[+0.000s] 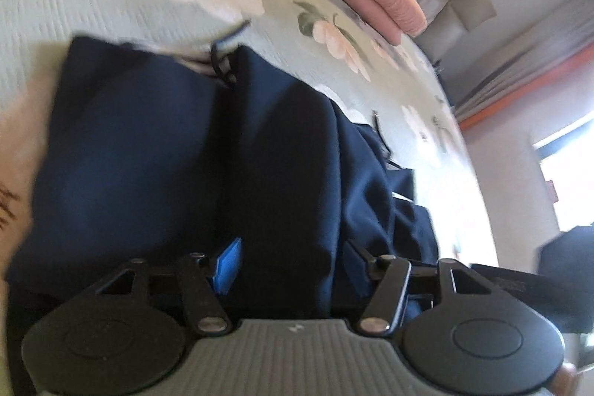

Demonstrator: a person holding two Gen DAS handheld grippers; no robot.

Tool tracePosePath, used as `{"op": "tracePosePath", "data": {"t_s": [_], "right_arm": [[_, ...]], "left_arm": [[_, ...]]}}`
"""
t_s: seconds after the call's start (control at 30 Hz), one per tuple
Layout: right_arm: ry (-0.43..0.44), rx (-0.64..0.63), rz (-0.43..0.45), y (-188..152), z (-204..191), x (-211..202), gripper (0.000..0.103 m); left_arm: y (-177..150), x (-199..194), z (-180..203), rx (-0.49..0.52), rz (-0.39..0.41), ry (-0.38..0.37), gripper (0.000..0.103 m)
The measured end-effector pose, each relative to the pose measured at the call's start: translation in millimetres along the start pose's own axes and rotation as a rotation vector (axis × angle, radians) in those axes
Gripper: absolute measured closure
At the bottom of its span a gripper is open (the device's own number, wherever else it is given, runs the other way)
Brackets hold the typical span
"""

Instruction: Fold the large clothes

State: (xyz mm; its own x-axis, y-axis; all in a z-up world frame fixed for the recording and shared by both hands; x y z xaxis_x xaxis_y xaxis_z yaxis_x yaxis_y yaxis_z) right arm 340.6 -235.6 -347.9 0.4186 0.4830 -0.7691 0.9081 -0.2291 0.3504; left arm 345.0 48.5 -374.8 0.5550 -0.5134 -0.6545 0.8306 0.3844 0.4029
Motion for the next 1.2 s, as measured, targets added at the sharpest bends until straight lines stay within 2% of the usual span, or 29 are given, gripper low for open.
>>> {"op": "tracePosePath", "data": {"t_s": [0.03, 0.07, 0.1, 0.13, 0.2, 0.33, 0.4, 0.47, 0.53, 0.57, 0.63, 0.67, 0.7, 0.73, 0.77, 0.8, 0.83, 0.9, 0.97, 1.0, 1.03, 1.07, 1.1, 1.13, 1.2], "right_arm": [[0.009, 0.021, -0.032, -1, 2, 8, 0.037], [0.018, 0.034, -0.070, -1, 4, 19, 0.049], [0.032, 0.037, -0.096, -4, 5, 24, 0.084], [0.034, 0.010, -0.106, -5, 1, 26, 0.092], [0.029, -0.078, -0.047, -3, -16, 10, 0.092], [0.077, -0.174, 0.122, 15, -46, -46, 0.093], [0.138, -0.198, 0.213, 22, -61, -79, 0.093], [0.139, -0.262, 0.303, 21, -73, -103, 0.093], [0.111, -0.292, 0.335, 12, -70, -113, 0.094], [0.074, -0.276, 0.304, 5, -59, -107, 0.094], [-0.029, -0.184, 0.179, -14, -21, -82, 0.094], [-0.093, -0.129, 0.084, -27, 2, -67, 0.094], [-0.122, -0.085, 0.012, -41, 21, -58, 0.093], [-0.130, -0.030, -0.031, -52, 38, -54, 0.085], [-0.130, 0.027, -0.052, -63, 53, -55, 0.077], [-0.125, 0.054, -0.052, -66, 59, -56, 0.062], [-0.120, 0.068, -0.040, -69, 63, -61, 0.054], [-0.116, 0.077, -0.021, -67, 62, -67, 0.050], [-0.105, 0.070, -0.003, -60, 54, -72, 0.050], [-0.100, 0.068, 0.011, -58, 51, -77, 0.050], [-0.092, 0.071, 0.024, -55, 48, -80, 0.044], [-0.085, 0.079, 0.036, -52, 45, -77, 0.038], [-0.080, 0.092, 0.050, -45, 44, -76, 0.026], [-0.078, 0.103, 0.061, -39, 40, -78, 0.022], [-0.068, 0.126, 0.060, -28, 44, -67, 0.023]], "left_arm": [[-1, 7, -4, -0.024, -0.036, -0.018, 0.042], [-2, 15, -6, -0.046, -0.074, -0.029, 0.055], [-5, 23, -8, -0.061, -0.102, -0.027, 0.093], [-6, 26, -8, -0.068, -0.109, -0.009, 0.097], [-3, 19, -3, -0.075, -0.071, -0.011, 0.098], [21, -43, 28, -0.018, 0.151, -0.089, 0.098], [34, -71, 45, 0.011, 0.227, -0.117, 0.098], [36, -87, 60, 0.068, 0.270, -0.121, 0.097], [27, -87, 67, 0.153, 0.256, -0.080, 0.091], [18, -78, 63, 0.177, 0.218, -0.028, 0.086], [-8, -51, 43, 0.155, 0.046, 0.085, 0.089], [-22, -39, 32, 0.145, -0.040, 0.137, 0.089], [-41, -32, 20, 0.147, -0.093, 0.181, 0.089], [-52, -30, 13, 0.148, -0.110, 0.191, 0.089], [-62, -30, 7, 0.134, -0.122, 0.182, 0.089], [-68, -30, 1, 0.104, -0.126, 0.164, 0.089], [-70, -29, -3, 0.076, -0.125, 0.145, 0.089], [-70, -25, -8, 0.013, -0.120, 0.106, 0.089], [-64, -21, -8, -0.050, -0.097, 0.037, 0.087], [-59, -19, -7, -0.086, -0.077, -0.006, 0.081], [-52, -19, -5, -0.113, -0.058, -0.031, 0.077], [-48, -18, -2, -0.137, -0.034, -0.050, 0.068], [-42, -18, 0, -0.151, -0.010, -0.067, 0.057], [-38, -17, 1, -0.155, 0.004, -0.066, 0.052], [-31, -8, 3, -0.150, 0.006, -0.035, 0.039]]}}
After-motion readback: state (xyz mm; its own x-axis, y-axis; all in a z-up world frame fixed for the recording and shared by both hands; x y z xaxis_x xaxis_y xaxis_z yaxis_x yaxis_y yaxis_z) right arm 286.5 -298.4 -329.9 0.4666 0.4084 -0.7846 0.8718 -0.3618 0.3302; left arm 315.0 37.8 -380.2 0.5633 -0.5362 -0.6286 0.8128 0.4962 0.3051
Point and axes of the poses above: each gripper's, at about its wrist camera, not at the fingertips, and x roughly the way its jaws point, z to its right, y to its top, the point moved 2 cm from there along x, roughly the way its jaws point, and after that the axes turned 5 degrees about z, right-handed, at the moved point
